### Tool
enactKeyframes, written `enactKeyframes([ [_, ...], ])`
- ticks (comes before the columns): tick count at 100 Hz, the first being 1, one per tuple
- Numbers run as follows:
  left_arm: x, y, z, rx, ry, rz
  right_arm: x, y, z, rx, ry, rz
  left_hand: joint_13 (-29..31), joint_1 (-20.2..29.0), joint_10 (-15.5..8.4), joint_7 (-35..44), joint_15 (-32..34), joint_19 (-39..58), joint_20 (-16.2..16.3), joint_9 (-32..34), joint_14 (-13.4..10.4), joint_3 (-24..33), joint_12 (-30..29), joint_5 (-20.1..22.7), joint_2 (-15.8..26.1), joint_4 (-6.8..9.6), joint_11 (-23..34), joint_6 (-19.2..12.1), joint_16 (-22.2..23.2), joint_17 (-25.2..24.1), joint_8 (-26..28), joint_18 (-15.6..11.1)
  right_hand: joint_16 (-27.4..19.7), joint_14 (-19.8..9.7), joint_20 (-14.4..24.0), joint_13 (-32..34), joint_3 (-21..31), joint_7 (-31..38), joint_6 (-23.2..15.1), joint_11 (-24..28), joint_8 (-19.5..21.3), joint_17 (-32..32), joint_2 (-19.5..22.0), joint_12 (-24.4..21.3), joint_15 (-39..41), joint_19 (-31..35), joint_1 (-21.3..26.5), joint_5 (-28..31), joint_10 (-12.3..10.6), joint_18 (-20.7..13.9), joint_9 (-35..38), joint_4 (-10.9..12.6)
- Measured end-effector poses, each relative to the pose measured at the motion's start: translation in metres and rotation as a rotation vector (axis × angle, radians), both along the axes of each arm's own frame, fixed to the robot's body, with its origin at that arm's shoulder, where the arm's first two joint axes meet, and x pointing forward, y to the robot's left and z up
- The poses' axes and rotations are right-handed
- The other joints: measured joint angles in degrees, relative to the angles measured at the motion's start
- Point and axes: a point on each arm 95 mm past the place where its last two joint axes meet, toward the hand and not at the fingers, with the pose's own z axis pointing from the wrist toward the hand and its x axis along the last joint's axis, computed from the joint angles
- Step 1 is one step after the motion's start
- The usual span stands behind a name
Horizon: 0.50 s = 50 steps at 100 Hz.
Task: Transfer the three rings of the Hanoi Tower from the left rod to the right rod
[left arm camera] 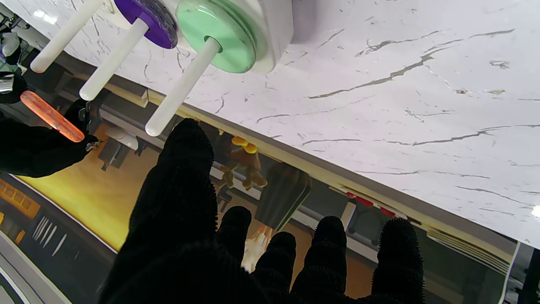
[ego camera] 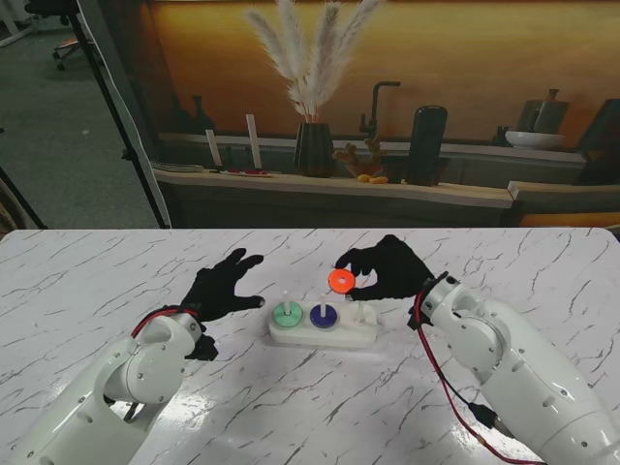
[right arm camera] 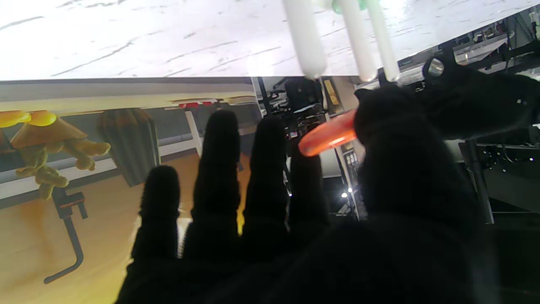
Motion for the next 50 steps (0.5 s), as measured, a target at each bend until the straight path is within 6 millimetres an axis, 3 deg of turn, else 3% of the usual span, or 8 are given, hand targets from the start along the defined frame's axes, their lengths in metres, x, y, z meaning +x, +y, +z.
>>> enactKeyframes([
  [50,0.000,0.013,0.007,0.013,-0.025,0.034,0.013,0.022,-0.011,-0.002,0.028,0.042,0.01,0.09,0.02,0.18,0.00,-0.07,0.00,0.95,0.00,0.00,0.00,0.64,0.00,0.00,0.00,0.00,0.00,0.00,0.03,-0.01,0.03,-0.01,0.00,0.01,0.15,0.00,0.00,0.00,-0.01,0.04,0.00,0.55,0.00,0.00,0.00,0.00,-0.03,0.00,0.00,0.00],
])
